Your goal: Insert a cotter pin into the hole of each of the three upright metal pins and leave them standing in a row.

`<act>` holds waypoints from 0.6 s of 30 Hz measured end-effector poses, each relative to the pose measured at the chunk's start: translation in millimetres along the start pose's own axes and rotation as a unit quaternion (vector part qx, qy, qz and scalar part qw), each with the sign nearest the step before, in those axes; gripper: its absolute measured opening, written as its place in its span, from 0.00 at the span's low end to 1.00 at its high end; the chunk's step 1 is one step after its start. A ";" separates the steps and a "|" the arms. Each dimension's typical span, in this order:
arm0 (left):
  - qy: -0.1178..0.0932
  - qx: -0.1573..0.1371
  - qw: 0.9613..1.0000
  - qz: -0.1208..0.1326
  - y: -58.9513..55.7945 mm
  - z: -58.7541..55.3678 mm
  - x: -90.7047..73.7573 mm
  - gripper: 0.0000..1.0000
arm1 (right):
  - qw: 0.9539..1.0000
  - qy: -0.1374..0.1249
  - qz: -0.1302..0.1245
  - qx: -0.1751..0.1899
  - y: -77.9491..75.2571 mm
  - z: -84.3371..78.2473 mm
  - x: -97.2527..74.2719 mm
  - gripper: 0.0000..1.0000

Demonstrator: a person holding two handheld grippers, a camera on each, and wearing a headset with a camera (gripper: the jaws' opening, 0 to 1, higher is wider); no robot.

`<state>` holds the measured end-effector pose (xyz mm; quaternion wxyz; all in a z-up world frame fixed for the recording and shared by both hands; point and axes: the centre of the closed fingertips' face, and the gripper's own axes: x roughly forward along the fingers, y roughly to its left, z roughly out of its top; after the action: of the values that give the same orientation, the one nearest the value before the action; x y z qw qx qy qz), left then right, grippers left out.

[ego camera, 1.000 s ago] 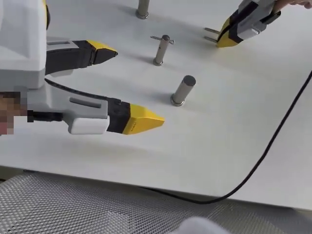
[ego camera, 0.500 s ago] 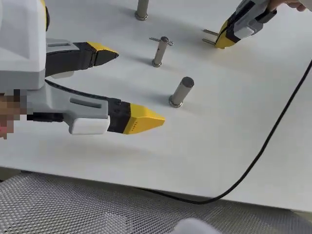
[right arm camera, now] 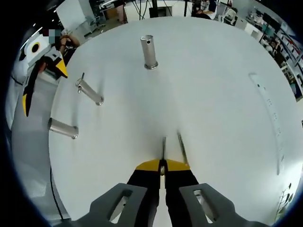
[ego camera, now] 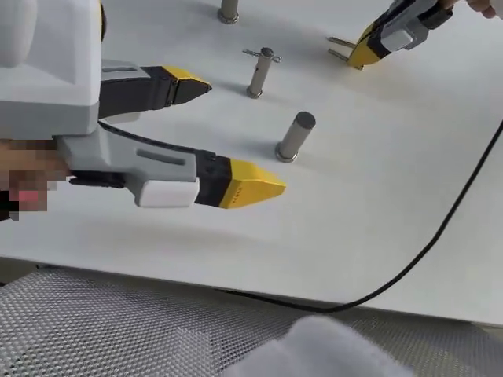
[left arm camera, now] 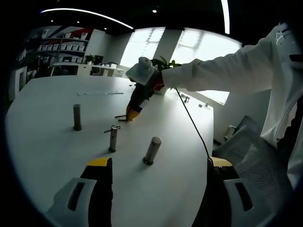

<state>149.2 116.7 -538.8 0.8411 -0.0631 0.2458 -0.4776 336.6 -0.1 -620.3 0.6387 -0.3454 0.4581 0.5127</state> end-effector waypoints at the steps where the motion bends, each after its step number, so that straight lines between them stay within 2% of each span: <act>1: 0.000 0.000 1.000 0.000 0.1 0.0 0.0 0.81 | 1.000 -0.002 -0.002 -0.001 0.4 -0.2 0.0 0.00; 9: 0.003 0.002 1.000 -0.010 -2.1 2.7 0.5 0.79 | 1.000 0.000 -0.024 -0.018 3.7 -7.2 -4.2 0.00; 12: 0.003 0.004 1.000 -0.010 -2.5 5.2 -0.8 0.79 | 0.999 -0.027 -0.019 -0.001 11.8 -4.4 -9.6 0.00; 15: 0.005 0.007 1.000 -0.010 -3.4 6.9 -2.4 0.79 | 0.998 -0.043 -0.030 -0.020 21.4 -1.6 -22.1 0.00; 18: 0.004 0.011 1.000 -0.010 -5.0 9.9 -3.1 0.79 | 0.996 -0.073 -0.039 -0.025 32.6 6.1 -34.9 0.00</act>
<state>148.8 115.4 -527.3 0.8359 -0.0544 0.2437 -0.4888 304.4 1.4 -584.5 0.6809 -0.3407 0.3836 0.5227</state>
